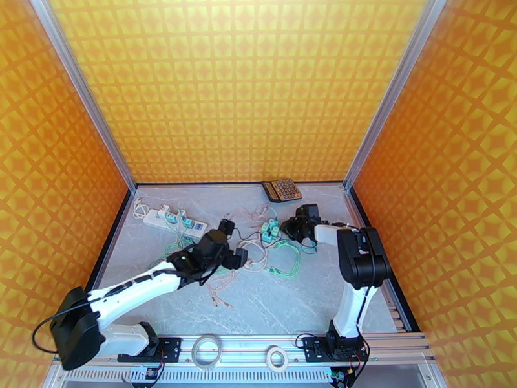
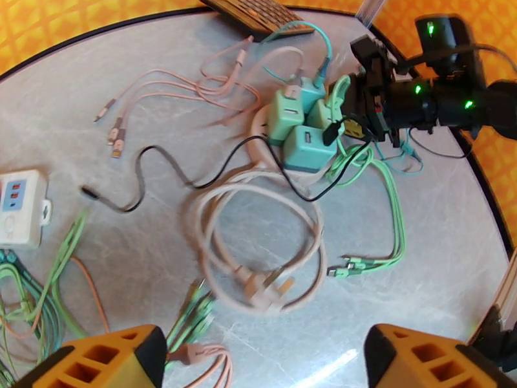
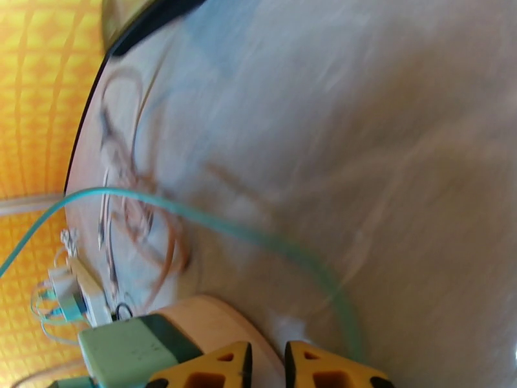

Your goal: Pull the plug off the socket

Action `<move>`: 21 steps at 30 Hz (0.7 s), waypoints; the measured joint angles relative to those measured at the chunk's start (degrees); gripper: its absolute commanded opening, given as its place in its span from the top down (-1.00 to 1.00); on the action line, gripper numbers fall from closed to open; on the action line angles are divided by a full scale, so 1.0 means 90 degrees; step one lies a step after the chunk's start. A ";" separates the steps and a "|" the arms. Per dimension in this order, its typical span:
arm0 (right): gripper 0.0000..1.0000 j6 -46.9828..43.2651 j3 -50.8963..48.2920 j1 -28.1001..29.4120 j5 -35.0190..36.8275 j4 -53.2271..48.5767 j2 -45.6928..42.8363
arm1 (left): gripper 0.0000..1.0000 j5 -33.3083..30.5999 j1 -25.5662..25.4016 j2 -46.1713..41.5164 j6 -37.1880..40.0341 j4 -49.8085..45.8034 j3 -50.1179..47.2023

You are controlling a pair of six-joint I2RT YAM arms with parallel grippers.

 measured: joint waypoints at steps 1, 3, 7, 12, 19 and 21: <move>0.54 0.0015 -0.0090 0.0046 -0.0017 0.0027 -0.0078 | -0.61 -0.0053 -0.0056 0.0141 0.0051 0.0005 0.0070; 0.53 0.0022 -0.0250 0.0114 -0.0066 0.0085 -0.0214 | -0.53 -0.0131 -0.0170 0.0381 0.0160 0.0022 0.0197; 0.50 0.0090 -0.0692 0.0158 -0.0160 0.0226 -0.0607 | -0.38 -0.0211 -0.0313 0.0933 0.0357 0.0100 0.0563; 0.47 0.0083 -0.1071 0.0180 -0.0012 0.0097 -0.1263 | -0.31 -0.0260 -0.0374 0.1751 0.0614 0.0226 0.1234; 0.43 0.0012 -0.1445 0.0187 0.0784 0.0080 -0.2431 | -0.30 -0.0284 -0.0374 0.2817 0.0860 0.0284 0.2091; 0.43 0.0012 -0.1583 0.0187 0.0964 0.0117 -0.2662 | -0.30 -0.0287 -0.0364 0.3053 0.0903 0.0279 0.2276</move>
